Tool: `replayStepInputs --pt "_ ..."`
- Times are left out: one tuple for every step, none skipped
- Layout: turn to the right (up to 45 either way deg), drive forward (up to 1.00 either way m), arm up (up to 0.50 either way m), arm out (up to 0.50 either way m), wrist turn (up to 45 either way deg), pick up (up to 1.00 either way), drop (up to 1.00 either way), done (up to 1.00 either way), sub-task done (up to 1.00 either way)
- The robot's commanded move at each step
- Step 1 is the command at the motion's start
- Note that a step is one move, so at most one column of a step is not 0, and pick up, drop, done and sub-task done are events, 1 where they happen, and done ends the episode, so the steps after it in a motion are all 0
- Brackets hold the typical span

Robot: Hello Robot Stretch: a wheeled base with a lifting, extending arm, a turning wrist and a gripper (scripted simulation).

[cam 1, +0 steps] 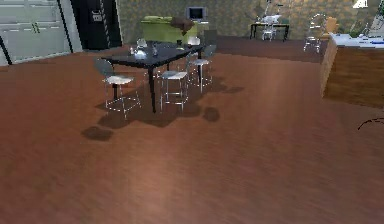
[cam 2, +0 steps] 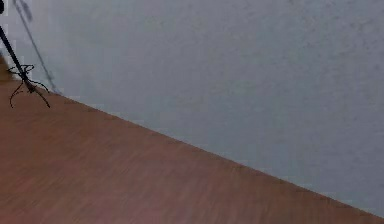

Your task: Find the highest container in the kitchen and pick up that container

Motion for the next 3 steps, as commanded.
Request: replayStepInputs --pt "45.0 0.00 0.00 0.00 0.0 0.00 0.00 0.00 0.00" --pt "45.0 0.00 0.00 0.00 0.0 0.00 0.00 0.00 0.00" --pt "27.0 0.00 0.00 0.00 0.0 0.00 0.00 0.00 0.00"
